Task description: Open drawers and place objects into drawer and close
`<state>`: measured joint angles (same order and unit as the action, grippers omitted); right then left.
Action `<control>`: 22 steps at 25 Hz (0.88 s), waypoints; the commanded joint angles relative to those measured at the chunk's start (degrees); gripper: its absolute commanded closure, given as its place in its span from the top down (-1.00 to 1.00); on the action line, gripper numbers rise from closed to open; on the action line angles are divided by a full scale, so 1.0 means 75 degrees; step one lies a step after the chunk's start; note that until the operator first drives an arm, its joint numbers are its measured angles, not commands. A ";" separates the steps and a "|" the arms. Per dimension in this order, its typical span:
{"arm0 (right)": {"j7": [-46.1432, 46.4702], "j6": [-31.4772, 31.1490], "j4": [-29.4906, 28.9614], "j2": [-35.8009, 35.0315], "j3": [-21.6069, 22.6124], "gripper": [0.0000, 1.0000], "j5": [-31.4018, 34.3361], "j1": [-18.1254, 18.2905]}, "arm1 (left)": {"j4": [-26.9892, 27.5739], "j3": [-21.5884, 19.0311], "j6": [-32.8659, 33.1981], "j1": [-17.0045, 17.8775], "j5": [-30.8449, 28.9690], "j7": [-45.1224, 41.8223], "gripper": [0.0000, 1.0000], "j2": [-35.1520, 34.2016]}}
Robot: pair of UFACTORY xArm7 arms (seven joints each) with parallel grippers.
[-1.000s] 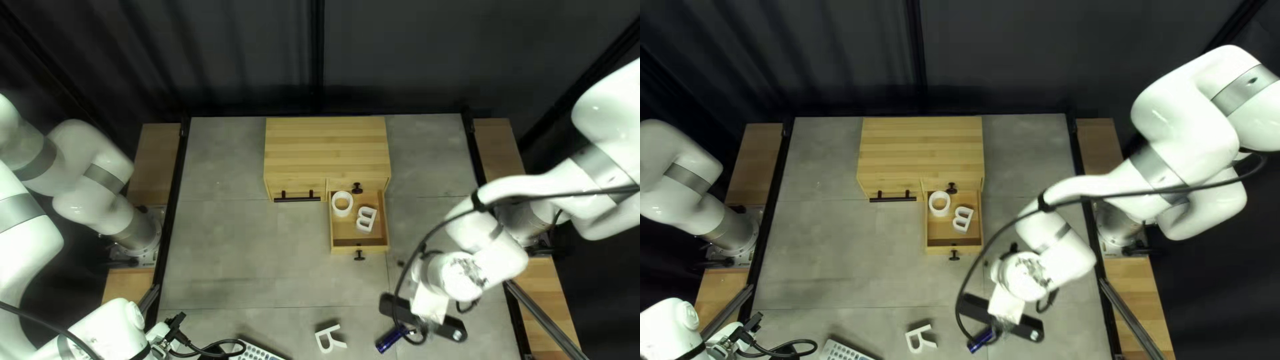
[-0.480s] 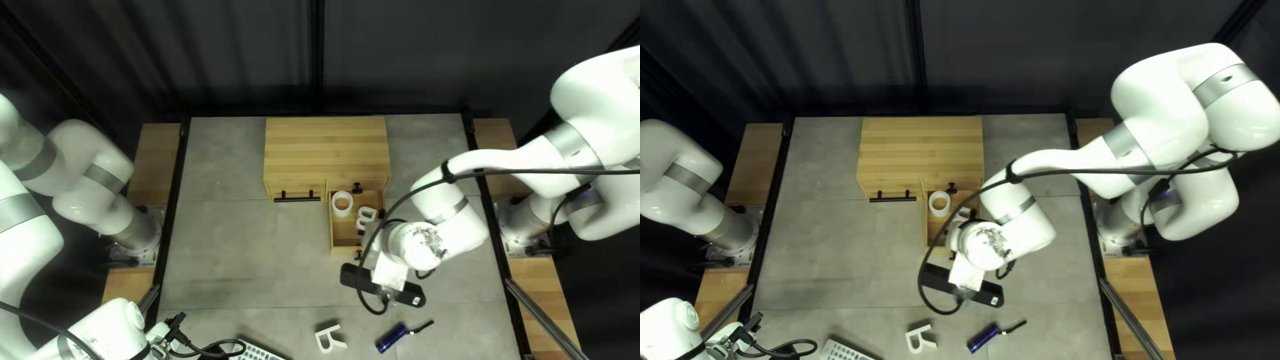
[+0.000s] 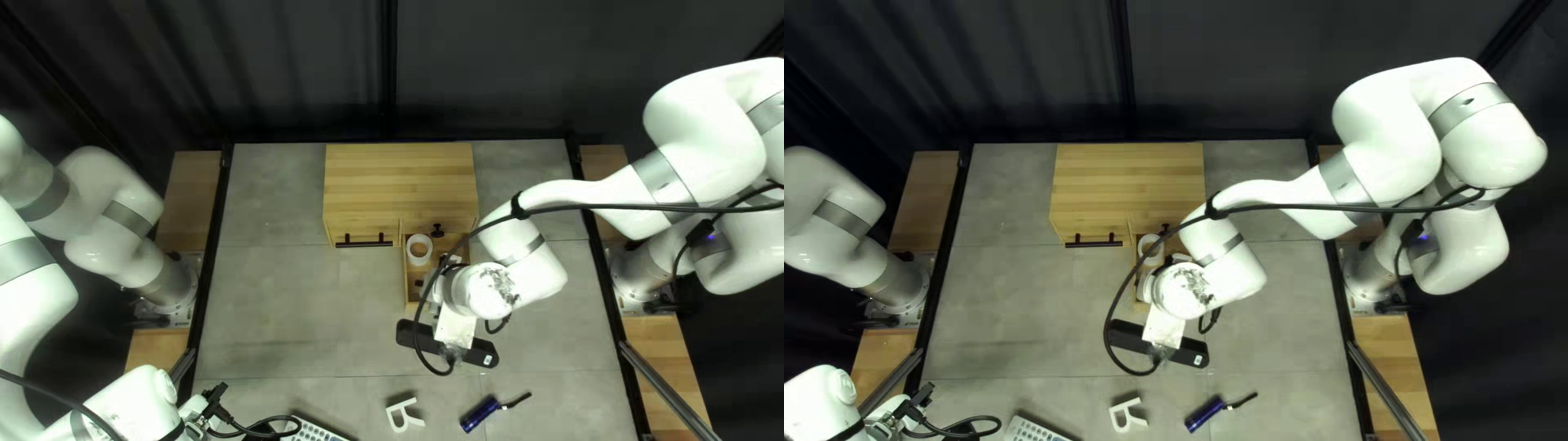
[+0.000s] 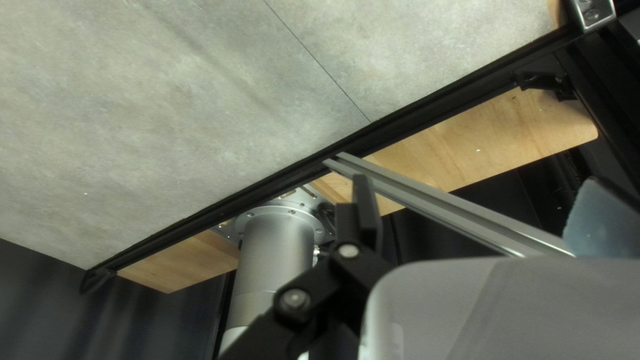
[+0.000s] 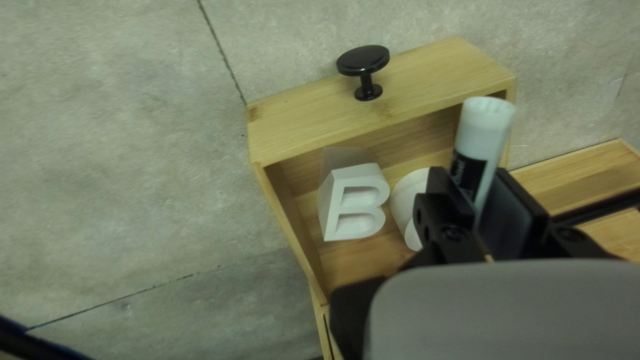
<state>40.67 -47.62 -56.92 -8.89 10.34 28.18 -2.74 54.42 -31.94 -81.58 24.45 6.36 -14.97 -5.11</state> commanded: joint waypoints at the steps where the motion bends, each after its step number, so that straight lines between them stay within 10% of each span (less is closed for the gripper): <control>1: 0.0000 0.0229 0.0040 -0.0051 -0.0062 -1.00 -0.0007 0.0082 | 0.0000 0.0000 0.0000 0.0000 0.0000 0.0000 1.00 0.0000; 22: -0.0272 0.1316 0.0686 -0.0135 -0.0310 -1.00 -0.0013 0.0365 | 0.0000 0.0000 0.0000 0.0000 0.0000 0.0000 1.00 0.0000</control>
<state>38.63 -38.13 -51.87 -9.56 8.30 27.80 -0.25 54.42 -31.94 -81.58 24.45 6.36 -14.97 -5.11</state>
